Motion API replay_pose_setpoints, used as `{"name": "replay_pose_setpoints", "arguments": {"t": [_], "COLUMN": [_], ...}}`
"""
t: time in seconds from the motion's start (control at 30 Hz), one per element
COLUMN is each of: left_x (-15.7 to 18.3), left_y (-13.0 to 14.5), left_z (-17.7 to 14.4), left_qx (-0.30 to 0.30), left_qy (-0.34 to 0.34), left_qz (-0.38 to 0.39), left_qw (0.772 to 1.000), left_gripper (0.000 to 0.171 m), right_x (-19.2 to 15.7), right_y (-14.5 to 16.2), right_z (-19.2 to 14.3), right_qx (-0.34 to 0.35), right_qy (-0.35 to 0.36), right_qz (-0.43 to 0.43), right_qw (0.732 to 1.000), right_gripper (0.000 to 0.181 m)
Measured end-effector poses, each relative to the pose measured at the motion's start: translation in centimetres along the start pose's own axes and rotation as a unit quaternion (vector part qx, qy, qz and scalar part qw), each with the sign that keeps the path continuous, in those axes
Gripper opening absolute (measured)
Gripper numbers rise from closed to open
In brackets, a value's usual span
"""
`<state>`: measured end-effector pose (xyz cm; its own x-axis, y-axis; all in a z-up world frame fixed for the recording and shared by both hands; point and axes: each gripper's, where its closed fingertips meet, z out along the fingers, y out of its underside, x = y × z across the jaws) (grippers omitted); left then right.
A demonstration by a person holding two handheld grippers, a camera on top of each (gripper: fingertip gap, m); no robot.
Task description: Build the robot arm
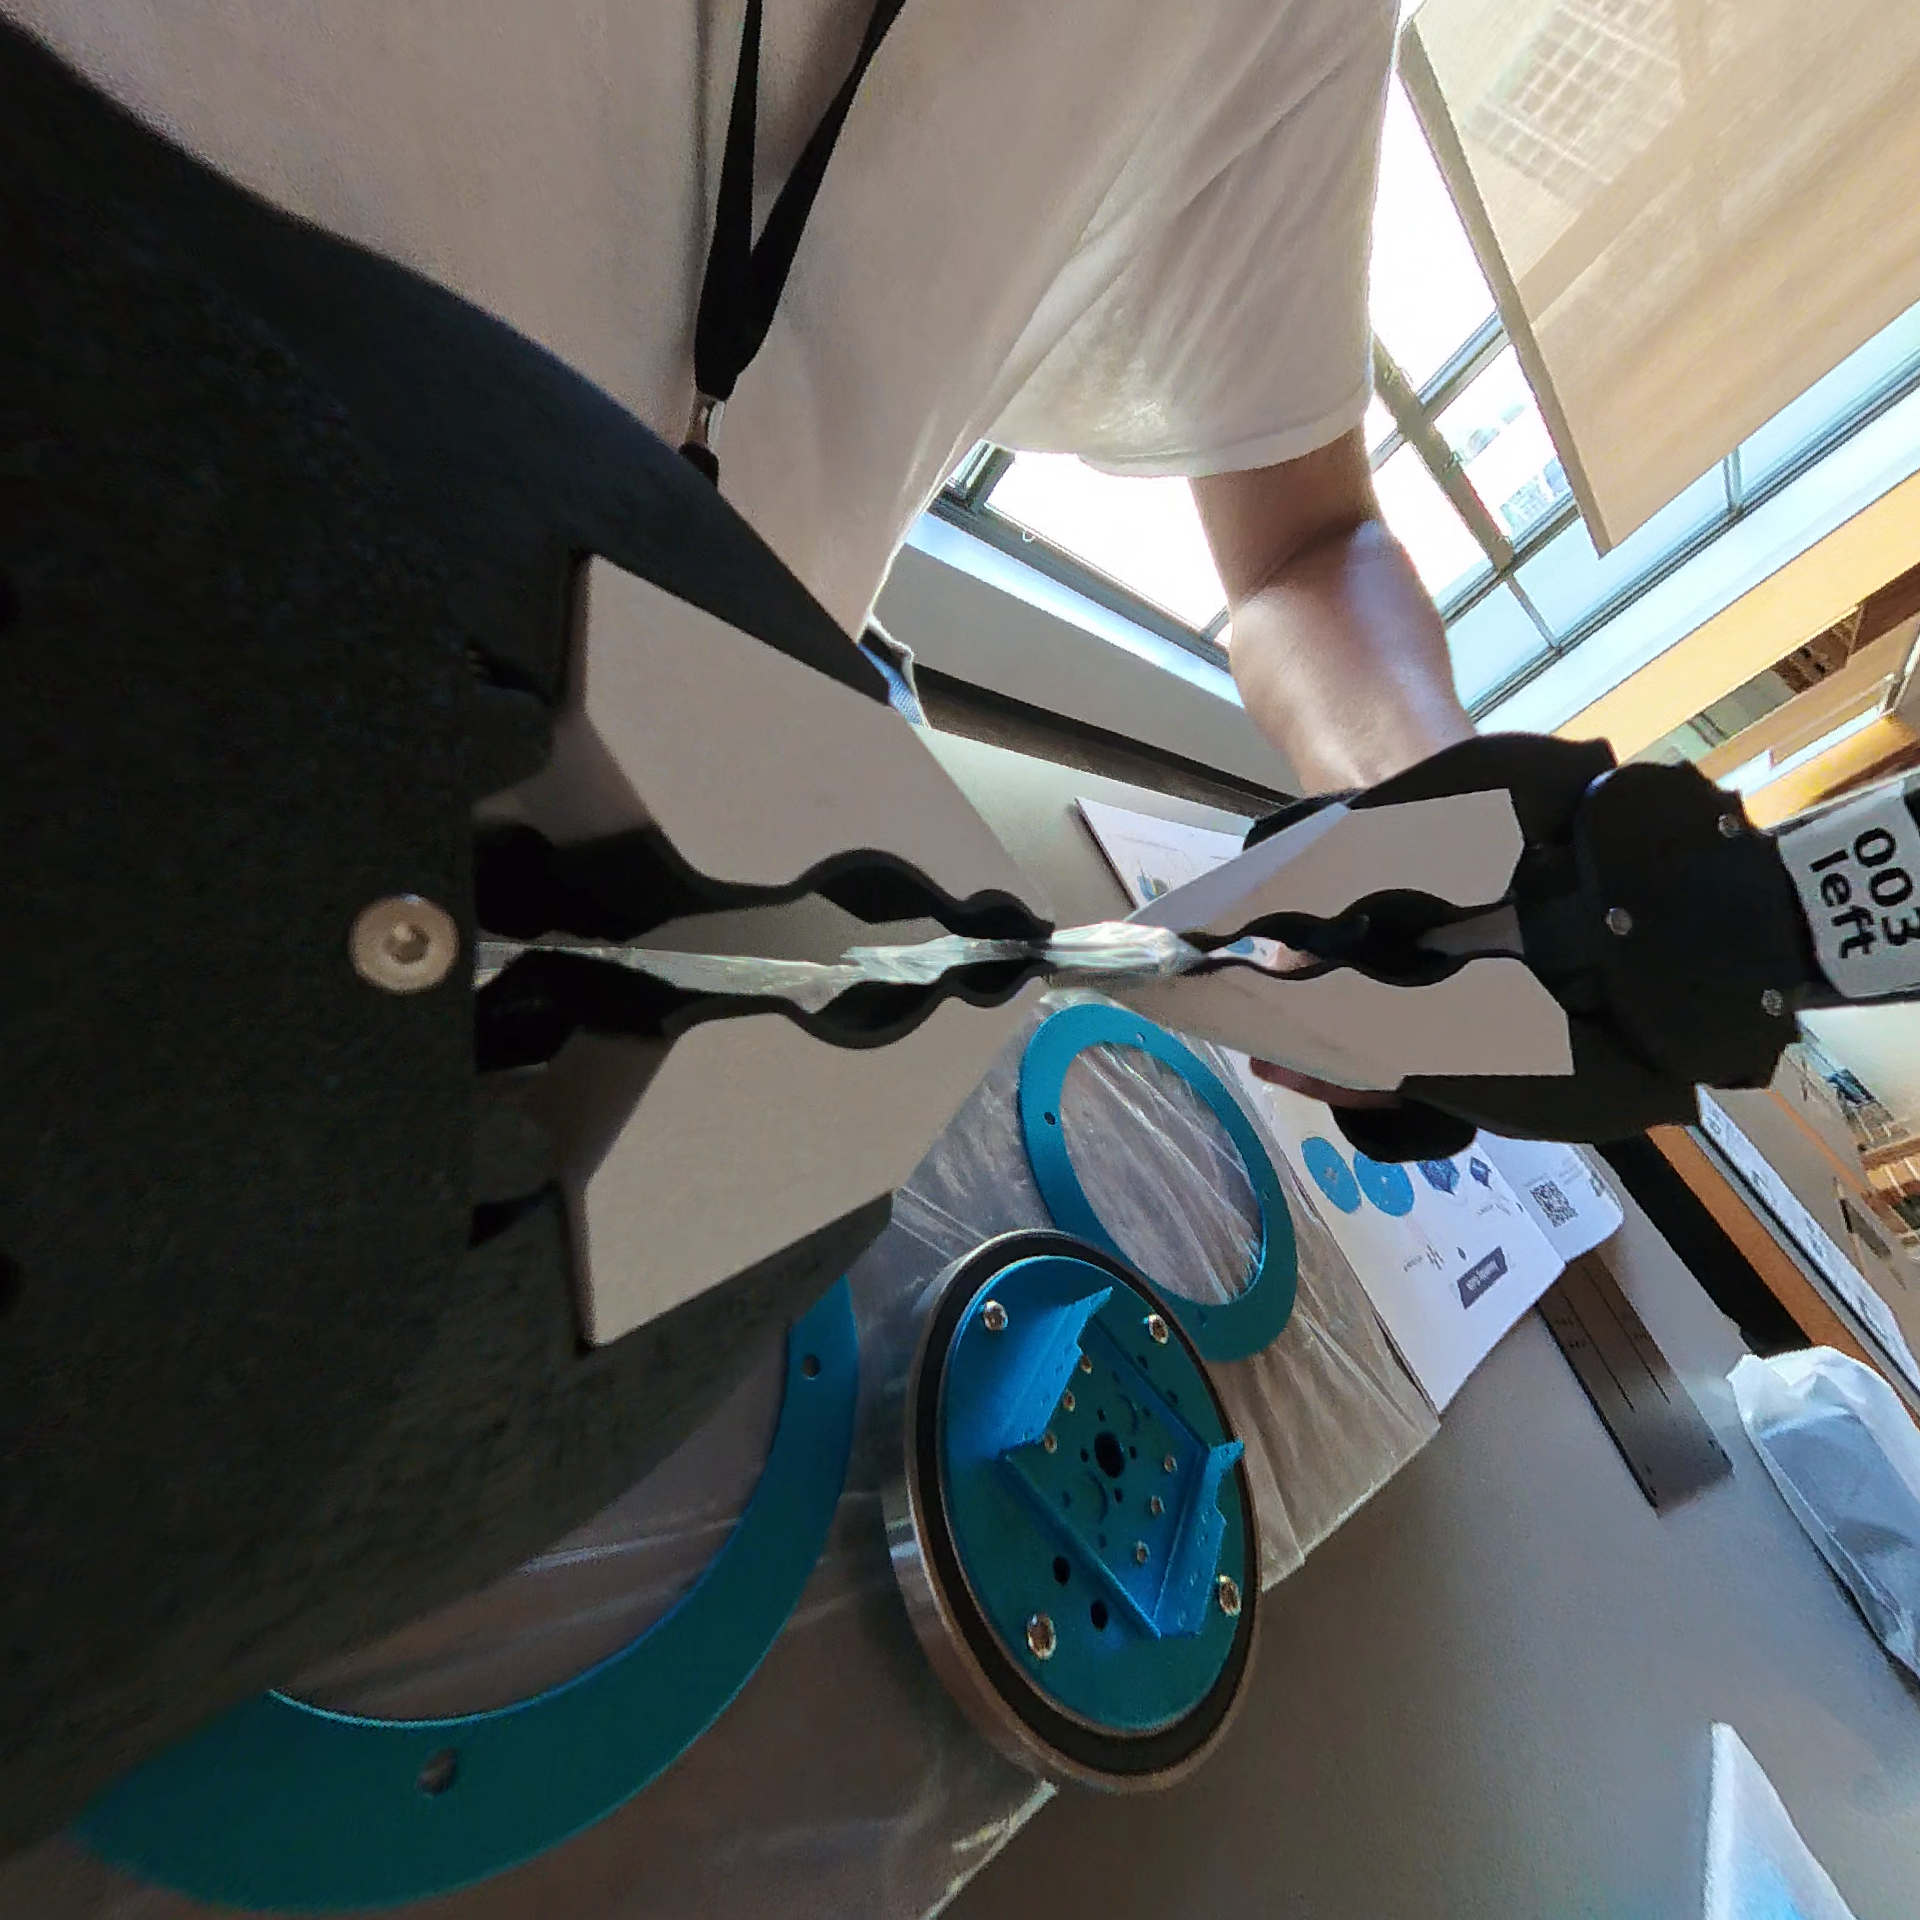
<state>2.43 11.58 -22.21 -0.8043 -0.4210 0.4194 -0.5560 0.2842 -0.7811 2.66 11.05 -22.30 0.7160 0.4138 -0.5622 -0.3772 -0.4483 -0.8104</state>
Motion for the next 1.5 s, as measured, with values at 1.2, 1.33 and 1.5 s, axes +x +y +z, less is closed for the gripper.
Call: {"name": "replay_pose_setpoints", "arguments": {"t": [1.2, 1.33, 1.5], "left_x": [-2.4, -2.4, -2.4], "left_y": [0.0, 0.2, 0.2], "left_z": [0.7, 0.7, 0.7], "left_qx": [0.049, 0.049, 0.049], "left_qy": [-0.059, -0.058, -0.061], "left_qz": [-0.035, -0.037, -0.035], "left_qw": [0.996, 0.996, 0.996], "left_gripper": [0.0, 0.0, 0.0], "right_x": [2.5, 2.6, 3.3], "right_y": [-0.1, 0.5, 1.1], "right_z": [-0.5, -0.2, 0.0], "right_qx": [0.002, -0.019, -0.043], "right_qy": [0.058, 0.071, 0.105], "right_qz": [0.005, -0.013, -0.038], "right_qw": [0.998, 0.997, 0.993], "right_gripper": [0.0, 0.008, 0.01]}}
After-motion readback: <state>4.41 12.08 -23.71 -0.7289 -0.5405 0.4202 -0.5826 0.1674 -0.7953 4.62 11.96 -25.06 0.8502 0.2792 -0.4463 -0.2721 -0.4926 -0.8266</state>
